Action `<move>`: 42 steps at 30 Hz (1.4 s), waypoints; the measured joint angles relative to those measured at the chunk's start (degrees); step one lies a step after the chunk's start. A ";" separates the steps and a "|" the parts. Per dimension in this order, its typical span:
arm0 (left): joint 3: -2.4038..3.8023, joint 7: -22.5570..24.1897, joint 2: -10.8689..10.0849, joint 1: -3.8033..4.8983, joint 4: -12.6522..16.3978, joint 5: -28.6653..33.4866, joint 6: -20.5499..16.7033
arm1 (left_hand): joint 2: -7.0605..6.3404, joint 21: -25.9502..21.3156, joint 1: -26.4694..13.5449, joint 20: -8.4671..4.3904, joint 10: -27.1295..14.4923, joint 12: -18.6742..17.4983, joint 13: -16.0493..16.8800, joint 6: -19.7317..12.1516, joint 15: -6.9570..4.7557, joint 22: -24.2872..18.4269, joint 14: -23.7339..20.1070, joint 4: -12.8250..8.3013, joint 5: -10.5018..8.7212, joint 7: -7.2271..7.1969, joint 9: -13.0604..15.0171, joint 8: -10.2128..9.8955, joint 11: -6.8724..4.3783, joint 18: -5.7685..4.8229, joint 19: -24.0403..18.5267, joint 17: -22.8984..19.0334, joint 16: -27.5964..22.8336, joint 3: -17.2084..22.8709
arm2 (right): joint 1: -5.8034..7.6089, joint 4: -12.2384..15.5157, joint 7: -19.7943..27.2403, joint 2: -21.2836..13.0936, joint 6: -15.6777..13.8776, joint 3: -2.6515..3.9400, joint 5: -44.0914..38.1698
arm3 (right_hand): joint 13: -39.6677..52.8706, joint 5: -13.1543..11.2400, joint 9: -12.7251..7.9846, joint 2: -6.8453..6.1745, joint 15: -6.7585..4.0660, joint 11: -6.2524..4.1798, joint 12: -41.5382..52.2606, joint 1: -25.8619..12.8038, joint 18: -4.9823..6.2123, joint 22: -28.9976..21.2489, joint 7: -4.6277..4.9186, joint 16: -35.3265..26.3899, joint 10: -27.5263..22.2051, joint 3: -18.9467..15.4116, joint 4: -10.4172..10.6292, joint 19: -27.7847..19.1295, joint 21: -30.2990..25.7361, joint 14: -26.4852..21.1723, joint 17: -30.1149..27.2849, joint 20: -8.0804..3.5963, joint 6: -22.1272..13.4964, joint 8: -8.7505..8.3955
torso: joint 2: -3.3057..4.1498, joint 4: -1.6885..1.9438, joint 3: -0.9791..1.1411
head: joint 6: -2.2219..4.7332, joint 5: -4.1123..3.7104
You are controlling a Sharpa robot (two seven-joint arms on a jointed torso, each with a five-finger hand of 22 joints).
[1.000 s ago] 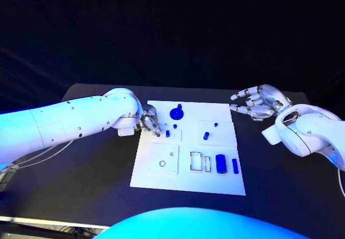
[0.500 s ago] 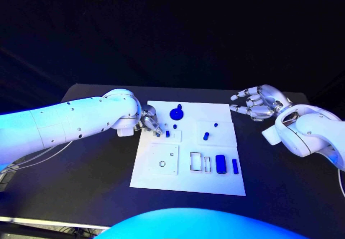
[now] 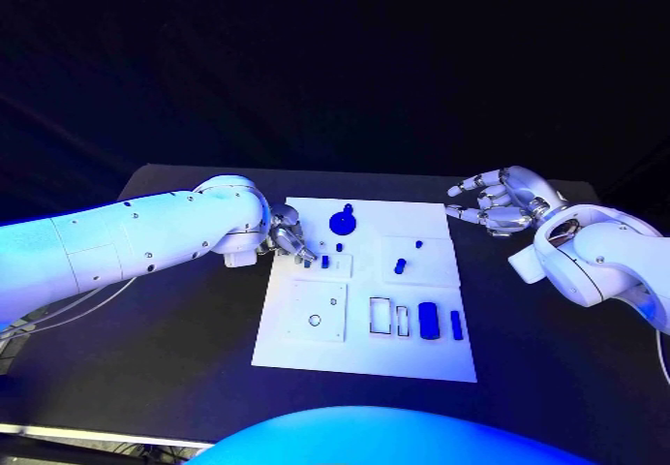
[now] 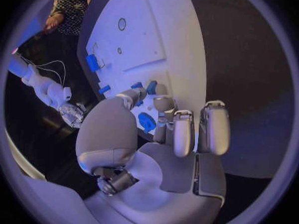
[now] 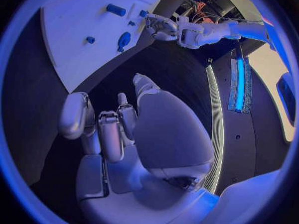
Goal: Assemble the parts on the task board
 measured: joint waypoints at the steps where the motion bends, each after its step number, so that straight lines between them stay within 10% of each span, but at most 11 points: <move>1: 0.11 0.00 -0.06 -0.01 0.09 -0.02 -0.13 | 0.00 0.00 0.00 0.00 0.00 0.00 0.00 0.00 0.00 0.00 0.00 0.13 0.00 0.00 0.00 0.00 0.00 0.00 0.00 0.00 0.00 -0.13 | -0.01 0.00 0.00 0.00 -0.01 0.00 0.00 | 0.00 0.00 0.00 0.00 0.00 0.00 0.00 0.00 0.00 0.00 0.00 0.00 0.00 0.00 0.00 0.00 0.00 0.00 0.01 0.00 0.00 0.00 | 0.01 -0.01 0.01 | 0.00 -0.02; 7: 1.14 -0.01 -0.63 -0.01 0.95 0.00 -1.14 | -0.30 -0.23 0.30 0.00 0.00 0.00 0.01 0.00 0.00 0.03 0.00 1.59 -1.25 0.00 0.00 0.00 0.00 0.00 0.00 0.00 0.00 -1.59 | -0.08 0.00 0.02 0.01 -0.05 0.00 0.00 | 0.00 0.00 0.00 0.00 0.00 0.00 0.00 0.00 0.00 0.00 0.00 0.00 0.00 0.00 0.00 0.00 0.00 0.00 0.01 0.00 0.00 0.00 | 0.01 -0.04 0.00 | 0.02 -0.08; 15: 2.27 2.16 -1.73 0.01 1.94 4.06 -4.85 | 1.61 -5.60 2.21 0.96 -8.68 -7.60 -10.67 -5.26 1.03 -7.08 0.27 2.47 -12.05 2.46 -0.32 -1.87 2.06 0.98 -6.28 0.00 -3.39 -9.74 | -0.16 -0.01 0.05 -0.03 -0.16 0.00 0.00 | 0.00 0.00 0.00 0.00 0.00 0.00 0.00 0.00 0.00 0.00 0.00 0.00 0.00 0.00 0.00 0.00 0.00 0.00 0.00 0.00 0.00 0.00 | -0.06 0.01 0.03 | 0.30 -0.27; 21: 2.39 9.14 -2.07 0.01 2.46 8.42 -11.55 | 4.21 -16.84 9.08 4.47 -19.54 -9.18 -13.63 -15.19 5.30 -22.41 -3.78 2.44 -12.04 7.33 -3.60 -5.48 6.59 4.49 -18.84 -3.45 -11.17 -15.86 | -0.18 -0.01 0.08 -0.21 -0.25 0.00 -0.01 | 0.00 0.00 -0.07 0.00 0.00 -0.17 0.00 0.00 0.00 -0.07 -0.02 0.00 -0.18 0.00 0.00 0.00 -0.26 0.00 0.00 0.00 -0.40 0.00 | -0.07 0.03 0.07 | 0.65 -0.56; 24: 1.87 14.26 -1.92 0.00 2.58 8.14 -15.31 | 3.99 -26.27 17.65 6.40 -26.59 -12.20 -16.43 -17.87 7.22 -32.80 -14.96 2.37 -11.59 9.23 -6.80 -6.74 8.62 6.28 -28.39 -16.14 -19.84 -14.18 | -0.19 0.00 0.13 -0.32 -0.34 0.00 0.00 | 0.00 0.00 -0.07 0.00 0.00 -0.18 0.00 0.00 0.00 -0.17 -0.02 0.00 -0.18 0.00 0.00 0.00 -0.41 0.00 0.00 0.00 -0.39 0.00 | -0.07 0.04 0.07 | 0.75 -0.67; 30: 0.72 24.44 -0.79 -0.98 2.51 3.08 -21.37 | 0.60 -30.85 28.35 7.98 -31.61 -19.30 -23.75 -19.45 8.41 -35.42 -26.45 2.09 -11.59 9.80 -13.73 -9.23 9.72 6.28 -31.32 -27.91 -25.29 -6.94 | -0.24 -0.01 0.33 -0.41 -0.61 0.00 0.06 | -2.58 -0.01 -0.13 0.00 0.00 -0.21 -2.40 0.00 0.00 -0.70 -0.02 -0.50 -2.72 0.40 0.07 -0.13 -1.43 0.00 -0.01 -0.13 -0.41 0.00 | -0.04 0.05 0.04 | 1.01 -0.77; 42: 0.25 30.09 3.05 -2.98 -0.10 -13.50 -23.05 | -1.30 -30.85 29.30 7.98 -33.26 -22.43 -27.98 -17.68 8.73 -34.83 -27.15 1.87 -11.60 9.10 -18.74 -10.32 10.34 6.28 -31.32 -30.98 -23.58 -4.21 | -0.50 -0.06 0.92 -0.34 -1.25 0.00 0.18 | -4.66 -0.01 -0.25 0.00 0.00 -0.11 -3.93 0.00 0.89 -2.40 -0.03 -1.68 -4.22 1.19 -0.08 -1.35 -4.24 0.00 -0.02 -0.11 -0.41 0.44 | -0.02 -0.01 -0.01 | 1.15 -0.80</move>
